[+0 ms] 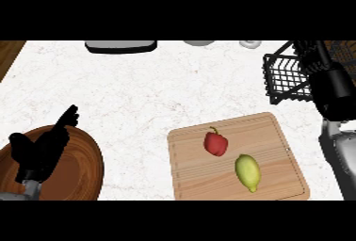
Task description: Pick the lemon from the cutting board and place it in the tiered basket
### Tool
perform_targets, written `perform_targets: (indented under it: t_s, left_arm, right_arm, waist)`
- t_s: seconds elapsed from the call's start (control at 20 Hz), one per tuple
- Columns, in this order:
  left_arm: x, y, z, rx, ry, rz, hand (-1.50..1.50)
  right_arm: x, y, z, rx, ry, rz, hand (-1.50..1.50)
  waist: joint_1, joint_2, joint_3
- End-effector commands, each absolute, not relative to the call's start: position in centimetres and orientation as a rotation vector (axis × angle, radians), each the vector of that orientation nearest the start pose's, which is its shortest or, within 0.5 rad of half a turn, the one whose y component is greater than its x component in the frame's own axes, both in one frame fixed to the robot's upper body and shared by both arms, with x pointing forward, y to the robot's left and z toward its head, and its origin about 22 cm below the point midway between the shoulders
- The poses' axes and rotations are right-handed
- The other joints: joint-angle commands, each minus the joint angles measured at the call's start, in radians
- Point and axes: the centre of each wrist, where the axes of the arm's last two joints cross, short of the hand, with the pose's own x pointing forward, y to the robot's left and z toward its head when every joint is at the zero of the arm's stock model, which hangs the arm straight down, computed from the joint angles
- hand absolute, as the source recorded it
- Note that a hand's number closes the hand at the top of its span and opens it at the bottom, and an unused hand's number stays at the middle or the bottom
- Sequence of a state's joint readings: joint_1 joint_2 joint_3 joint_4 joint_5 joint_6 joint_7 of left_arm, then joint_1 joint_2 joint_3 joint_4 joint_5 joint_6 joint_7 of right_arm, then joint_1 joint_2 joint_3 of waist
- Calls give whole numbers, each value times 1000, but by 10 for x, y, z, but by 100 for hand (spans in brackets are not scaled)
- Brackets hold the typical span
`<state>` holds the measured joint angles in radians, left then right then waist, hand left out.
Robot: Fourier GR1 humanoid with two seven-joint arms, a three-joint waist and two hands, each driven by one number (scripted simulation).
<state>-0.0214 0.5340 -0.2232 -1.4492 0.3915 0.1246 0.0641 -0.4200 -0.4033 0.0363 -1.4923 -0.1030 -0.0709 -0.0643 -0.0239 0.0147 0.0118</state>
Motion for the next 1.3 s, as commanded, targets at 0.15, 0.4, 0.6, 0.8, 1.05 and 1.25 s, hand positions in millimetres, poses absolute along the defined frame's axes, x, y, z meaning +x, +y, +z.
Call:
perform_targets:
  t_s: [0.15,0.4,0.6,0.8,1.05,1.25]
  left_arm:
    - [255,332,30,387,-1455,-160,0]
    - [252,347,36,479,-1480,-132,0]
    - [256,338,36,498,-1508,-171,0]
    - [261,323,33,475,-1509,-194,0]
    - [268,304,34,448,-1522,-201,0]
    - [271,311,42,465,-1543,-226,0]
  right_arm:
    - [265,-264,74,-49,-2131,-87,150]
    - [206,-317,-16,-594,-1689,-544,-150]
    - [141,-295,-43,-616,-1770,-698,-150]
    - [62,-294,-46,-650,-1844,-582,-150]
    - [24,-299,-32,-684,-1669,-138,-150]
    - [10,-293,-1,-711,-1565,22,-150]
  waist:
    - [-41,-30,-6]
    - [-113,-17,-3]
    - [-63,-25,-7]
    - [-31,-22,-11]
    - [-6,-13,-15]
    - [15,-11,-15]
